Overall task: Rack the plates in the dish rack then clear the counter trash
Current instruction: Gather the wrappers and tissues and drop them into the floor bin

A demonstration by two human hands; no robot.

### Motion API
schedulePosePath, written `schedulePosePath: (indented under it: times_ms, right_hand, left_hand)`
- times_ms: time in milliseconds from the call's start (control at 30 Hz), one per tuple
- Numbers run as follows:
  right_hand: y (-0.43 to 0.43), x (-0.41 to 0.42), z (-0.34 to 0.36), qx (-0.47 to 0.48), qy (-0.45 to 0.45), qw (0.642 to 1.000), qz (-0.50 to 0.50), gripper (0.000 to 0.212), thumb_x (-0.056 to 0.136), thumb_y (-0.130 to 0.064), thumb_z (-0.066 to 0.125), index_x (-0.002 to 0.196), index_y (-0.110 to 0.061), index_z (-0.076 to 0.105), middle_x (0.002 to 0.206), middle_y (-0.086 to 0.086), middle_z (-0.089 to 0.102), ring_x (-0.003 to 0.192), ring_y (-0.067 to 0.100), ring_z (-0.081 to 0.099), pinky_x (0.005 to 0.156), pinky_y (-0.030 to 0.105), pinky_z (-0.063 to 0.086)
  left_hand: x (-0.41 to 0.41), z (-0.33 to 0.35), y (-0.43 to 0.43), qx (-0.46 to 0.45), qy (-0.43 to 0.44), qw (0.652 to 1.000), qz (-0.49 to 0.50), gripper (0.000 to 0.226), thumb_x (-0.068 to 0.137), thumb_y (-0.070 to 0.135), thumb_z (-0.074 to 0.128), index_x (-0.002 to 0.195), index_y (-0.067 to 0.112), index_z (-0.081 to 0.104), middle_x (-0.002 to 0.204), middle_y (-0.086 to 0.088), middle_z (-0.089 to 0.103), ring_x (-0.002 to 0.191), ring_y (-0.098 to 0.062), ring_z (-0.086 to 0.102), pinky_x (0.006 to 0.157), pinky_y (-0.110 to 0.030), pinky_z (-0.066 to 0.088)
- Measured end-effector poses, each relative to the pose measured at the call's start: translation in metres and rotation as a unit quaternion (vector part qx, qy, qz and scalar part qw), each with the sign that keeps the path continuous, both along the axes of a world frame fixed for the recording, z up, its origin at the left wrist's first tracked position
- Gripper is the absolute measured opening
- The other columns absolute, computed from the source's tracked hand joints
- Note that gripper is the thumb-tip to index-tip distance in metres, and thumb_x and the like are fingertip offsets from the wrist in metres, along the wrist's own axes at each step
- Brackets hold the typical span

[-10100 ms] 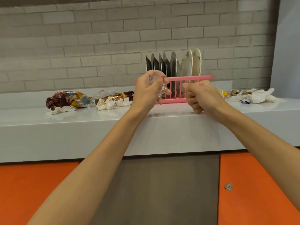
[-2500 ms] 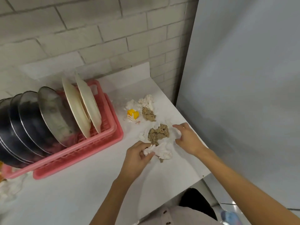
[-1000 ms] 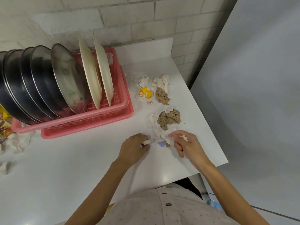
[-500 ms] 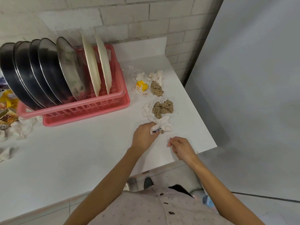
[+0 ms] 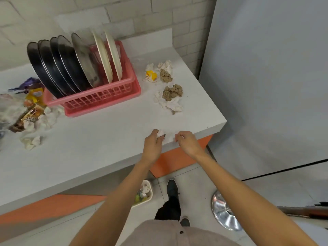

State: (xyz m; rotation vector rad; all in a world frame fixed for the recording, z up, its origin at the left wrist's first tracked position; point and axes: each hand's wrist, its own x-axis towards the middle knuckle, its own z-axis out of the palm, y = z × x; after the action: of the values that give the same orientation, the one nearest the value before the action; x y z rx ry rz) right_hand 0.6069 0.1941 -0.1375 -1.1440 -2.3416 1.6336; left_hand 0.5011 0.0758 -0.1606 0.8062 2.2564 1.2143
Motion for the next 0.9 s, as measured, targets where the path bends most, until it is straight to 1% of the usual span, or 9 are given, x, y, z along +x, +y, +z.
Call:
schedulePosePath:
  times_ms: [167, 300, 400, 467, 533, 633, 767, 833, 900]
  right_hand:
    - [-0.076, 0.037, -0.014, -0.077, -0.01, 0.996, 0.04, 0.027, 0.093, -0.003, 0.049, 0.069, -0.007, 0.061, 0.046, -0.012, 0.05, 0.042, -0.004, 0.047, 0.046, 0.011, 0.03]
    - [-0.136, 0.06, -0.043, -0.12, -0.027, 0.991, 0.059, 0.035, 0.096, -0.011, 0.054, 0.061, -0.013, 0.057, 0.038, -0.013, 0.041, 0.037, 0.002, 0.034, 0.039, 0.012, 0.026]
    - [-0.19, 0.078, -0.074, -0.144, -0.074, 0.984, 0.077, 0.044, 0.096, -0.023, 0.056, 0.055, -0.015, 0.044, 0.049, -0.003, 0.035, 0.043, 0.009, 0.028, 0.042, 0.018, 0.023]
    - [-0.22, 0.088, -0.091, -0.151, -0.098, 0.981, 0.069, 0.049, 0.096, -0.026, 0.058, 0.054, -0.018, 0.035, 0.051, -0.003, 0.031, 0.04, 0.006, 0.027, 0.043, 0.019, 0.023]
    - [-0.243, 0.095, -0.105, -0.138, -0.113, 0.983, 0.051, 0.051, 0.094, -0.026, 0.062, 0.053, -0.018, 0.032, 0.052, -0.004, 0.031, 0.041, 0.005, 0.028, 0.047, 0.022, 0.027]
    - [-0.281, 0.092, -0.124, -0.155, -0.142, 0.977, 0.031, 0.044, 0.092, -0.025, 0.065, 0.055, -0.014, 0.042, 0.054, -0.001, 0.039, 0.046, 0.009, 0.036, 0.05, 0.022, 0.032]
    - [-0.309, 0.06, -0.139, -0.209, -0.158, 0.964, -0.039, 0.044, 0.093, -0.023, 0.065, 0.053, -0.009, 0.051, 0.044, 0.0, 0.047, 0.036, 0.01, 0.038, 0.04, 0.02, 0.029]
    - [-0.313, 0.035, -0.15, -0.187, -0.14, 0.971, -0.051, 0.047, 0.093, -0.024, 0.064, 0.051, -0.01, 0.048, 0.04, -0.006, 0.043, 0.035, 0.007, 0.035, 0.041, 0.019, 0.03]
    - [-0.319, 0.01, -0.166, -0.154, -0.126, 0.978, -0.063, 0.05, 0.093, -0.024, 0.063, 0.05, -0.013, 0.041, 0.041, -0.009, 0.037, 0.039, 0.005, 0.033, 0.045, 0.017, 0.029]
  left_hand:
    - [0.075, -0.005, -0.088, 0.03, -0.179, 0.977, 0.115, 0.023, 0.104, 0.02, 0.041, 0.092, 0.028, 0.059, 0.083, 0.005, 0.06, 0.067, -0.012, 0.048, 0.065, -0.03, 0.038]
    - [0.105, -0.024, -0.166, -0.015, -0.264, 0.947, 0.184, 0.017, 0.104, 0.021, 0.042, 0.099, 0.03, 0.056, 0.083, 0.003, 0.061, 0.072, -0.014, 0.052, 0.065, -0.03, 0.04]
    - [0.113, -0.045, -0.222, -0.054, -0.276, 0.937, 0.207, 0.024, 0.105, 0.022, 0.04, 0.122, 0.016, 0.055, 0.09, -0.001, 0.061, 0.071, -0.012, 0.051, 0.064, -0.023, 0.042]
    - [0.112, -0.054, -0.251, -0.068, -0.262, 0.937, 0.22, 0.025, 0.105, 0.02, 0.039, 0.125, 0.013, 0.05, 0.085, -0.003, 0.063, 0.064, -0.012, 0.051, 0.051, -0.019, 0.041]
    - [0.11, -0.06, -0.278, -0.076, -0.256, 0.936, 0.229, 0.021, 0.105, 0.02, 0.039, 0.122, 0.014, 0.049, 0.079, -0.004, 0.063, 0.06, -0.013, 0.051, 0.045, -0.019, 0.039]
    - [0.103, -0.078, -0.321, -0.075, -0.287, 0.921, 0.253, 0.017, 0.105, 0.022, 0.039, 0.113, 0.015, 0.052, 0.072, -0.007, 0.059, 0.051, -0.012, 0.05, 0.041, -0.022, 0.038]
    - [0.068, -0.104, -0.34, -0.097, -0.347, 0.901, 0.241, 0.021, 0.102, 0.02, 0.046, 0.093, 0.009, 0.061, 0.067, -0.007, 0.051, 0.044, -0.014, 0.044, 0.04, -0.022, 0.034]
    - [0.046, -0.118, -0.342, -0.102, -0.357, 0.901, 0.224, 0.023, 0.1, 0.022, 0.049, 0.085, 0.007, 0.058, 0.068, -0.006, 0.049, 0.046, -0.014, 0.043, 0.04, -0.022, 0.035]
    - [0.025, -0.135, -0.347, -0.099, -0.367, 0.901, 0.21, 0.019, 0.099, 0.028, 0.054, 0.092, 0.011, 0.06, 0.068, -0.004, 0.048, 0.05, -0.012, 0.042, 0.041, -0.021, 0.034]
